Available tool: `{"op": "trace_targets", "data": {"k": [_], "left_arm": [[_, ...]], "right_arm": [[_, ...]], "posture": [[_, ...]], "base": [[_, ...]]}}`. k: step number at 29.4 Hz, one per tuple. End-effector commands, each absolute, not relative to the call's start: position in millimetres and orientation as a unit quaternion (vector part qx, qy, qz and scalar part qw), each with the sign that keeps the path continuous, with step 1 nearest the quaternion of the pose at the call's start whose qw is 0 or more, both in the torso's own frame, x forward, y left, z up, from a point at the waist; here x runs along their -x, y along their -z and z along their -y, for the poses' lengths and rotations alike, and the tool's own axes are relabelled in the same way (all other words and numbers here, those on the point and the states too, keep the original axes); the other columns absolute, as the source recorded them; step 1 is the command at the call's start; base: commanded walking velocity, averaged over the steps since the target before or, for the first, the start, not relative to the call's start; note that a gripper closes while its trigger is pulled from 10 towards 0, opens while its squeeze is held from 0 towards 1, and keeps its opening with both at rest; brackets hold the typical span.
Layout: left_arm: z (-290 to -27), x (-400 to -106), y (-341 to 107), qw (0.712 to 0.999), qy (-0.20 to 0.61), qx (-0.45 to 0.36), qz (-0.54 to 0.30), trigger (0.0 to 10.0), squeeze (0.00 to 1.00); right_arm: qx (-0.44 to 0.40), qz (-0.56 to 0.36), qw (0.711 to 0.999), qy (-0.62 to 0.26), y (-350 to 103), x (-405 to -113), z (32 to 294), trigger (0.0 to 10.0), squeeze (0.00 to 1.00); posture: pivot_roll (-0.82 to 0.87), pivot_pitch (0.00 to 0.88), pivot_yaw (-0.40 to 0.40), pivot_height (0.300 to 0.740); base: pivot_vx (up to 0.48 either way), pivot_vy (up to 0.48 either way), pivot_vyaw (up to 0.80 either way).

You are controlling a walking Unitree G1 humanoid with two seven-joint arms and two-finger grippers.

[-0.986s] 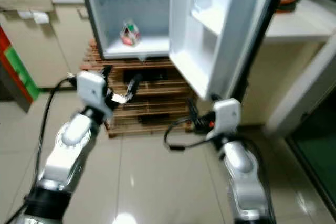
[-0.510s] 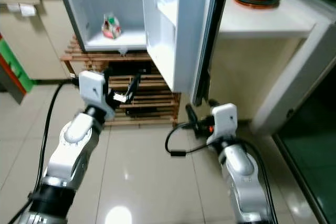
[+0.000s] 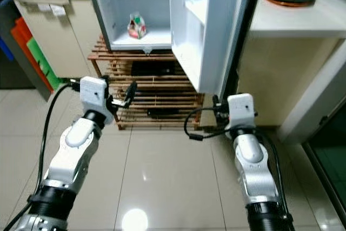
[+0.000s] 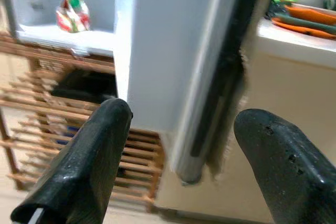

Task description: Restocking fridge

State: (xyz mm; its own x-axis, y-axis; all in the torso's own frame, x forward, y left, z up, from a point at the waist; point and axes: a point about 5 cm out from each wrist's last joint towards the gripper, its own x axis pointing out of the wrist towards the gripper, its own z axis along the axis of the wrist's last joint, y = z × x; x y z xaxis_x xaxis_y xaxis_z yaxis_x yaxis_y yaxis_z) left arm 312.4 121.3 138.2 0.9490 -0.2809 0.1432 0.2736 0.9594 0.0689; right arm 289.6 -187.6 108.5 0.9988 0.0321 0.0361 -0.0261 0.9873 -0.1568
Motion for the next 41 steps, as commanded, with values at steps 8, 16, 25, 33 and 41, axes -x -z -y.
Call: {"op": "trace_targets", "data": {"k": [8,16,25,33,41], "left_arm": [[-125,-299,-189,0.972,0.15,0.0,0.179,10.0,0.0],[-133,-282,-196,0.977,0.126,0.051,0.165,10.0,0.0],[-119,-295,-198,0.977,0.155,0.029,0.145,10.0,0.0],[-127,-302,-189,0.982,0.142,0.025,0.12,10.0,0.0],[-167,-327,-121,0.997,0.048,-0.032,-0.049,10.0,0.0]], "right_arm": [[0.077,0.2,0.974,0.07,-175,-257,202,10.0,0.0],[0.08,0.155,0.979,0.109,-156,-233,219,10.0,0.0],[0.093,0.133,0.972,0.171,-155,-247,237,10.0,0.0],[0.097,0.132,0.964,0.21,-159,-247,249,10.0,0.0],[0.092,0.103,0.963,0.233,-153,-263,257,10.0,0.0]], "posture": [[-0.14,0.0,0.049,0.74],[-0.14,0.0,0.036,0.74],[-0.14,0.0,0.035,0.74],[-0.14,0.0,0.044,0.74],[-0.13,0.0,0.051,0.74]], "base": [[0.357,0.0,0.0],[0.459,0.0,0.0],[0.415,0.0,0.0],[0.0,0.0,0.0],[0.0,0.0,0.0]]}}
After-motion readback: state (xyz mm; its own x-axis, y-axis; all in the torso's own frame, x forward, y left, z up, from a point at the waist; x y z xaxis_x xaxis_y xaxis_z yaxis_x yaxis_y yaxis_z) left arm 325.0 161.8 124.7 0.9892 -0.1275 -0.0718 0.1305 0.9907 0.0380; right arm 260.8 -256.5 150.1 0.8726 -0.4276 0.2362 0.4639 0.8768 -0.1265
